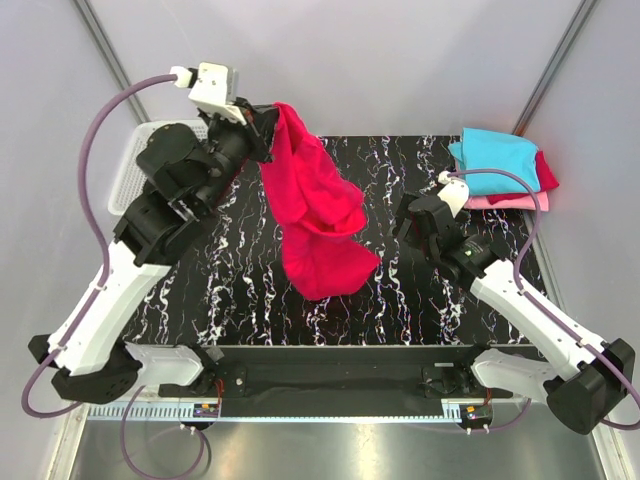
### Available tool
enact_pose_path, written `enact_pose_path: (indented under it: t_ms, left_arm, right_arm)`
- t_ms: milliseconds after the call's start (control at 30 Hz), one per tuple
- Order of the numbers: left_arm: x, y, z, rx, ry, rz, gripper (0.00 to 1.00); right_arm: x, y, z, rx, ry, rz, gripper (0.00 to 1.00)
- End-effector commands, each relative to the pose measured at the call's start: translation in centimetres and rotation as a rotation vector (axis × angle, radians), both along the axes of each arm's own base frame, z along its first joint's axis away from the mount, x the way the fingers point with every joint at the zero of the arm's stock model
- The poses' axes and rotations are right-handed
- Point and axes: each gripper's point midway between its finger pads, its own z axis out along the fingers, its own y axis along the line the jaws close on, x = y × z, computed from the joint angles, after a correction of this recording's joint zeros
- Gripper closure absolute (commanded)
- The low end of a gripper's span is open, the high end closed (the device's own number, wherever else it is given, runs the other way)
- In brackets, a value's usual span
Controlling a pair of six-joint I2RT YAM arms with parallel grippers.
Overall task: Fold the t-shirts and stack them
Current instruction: Move the tshirt to the center of the board
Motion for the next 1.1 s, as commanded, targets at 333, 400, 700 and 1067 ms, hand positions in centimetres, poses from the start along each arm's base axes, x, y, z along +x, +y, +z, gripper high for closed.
enact_pose_path:
  t_ms: [333,400,700,1067]
  left_arm:
    - [-3.6,-11.9,2.6,0.054,-0.031,-0.614,1.0]
    - [-5.4,-14.3,1.6,0.085,-0.024,-0.745,1.0]
    - [-12.2,-14.5,0.8,0.23,-0.102,-0.947,1.0]
    - [0.9,3.0,0.1,-0.142,-0.009,0.336,1.0]
  right_arm:
    - [-0.3,-2.4,0.5,-0.037,-0.013,-0.123,0.0]
    - [-0.9,-4.5,1.1,-0.08,-0.03,-0.207,0.0]
    - [-3.6,-9.0,4.2,-0.048,-0.172,-0.353,0.0]
    - [-2.2,-6.7,2.7,-0.049,-0.095,-0.289,0.0]
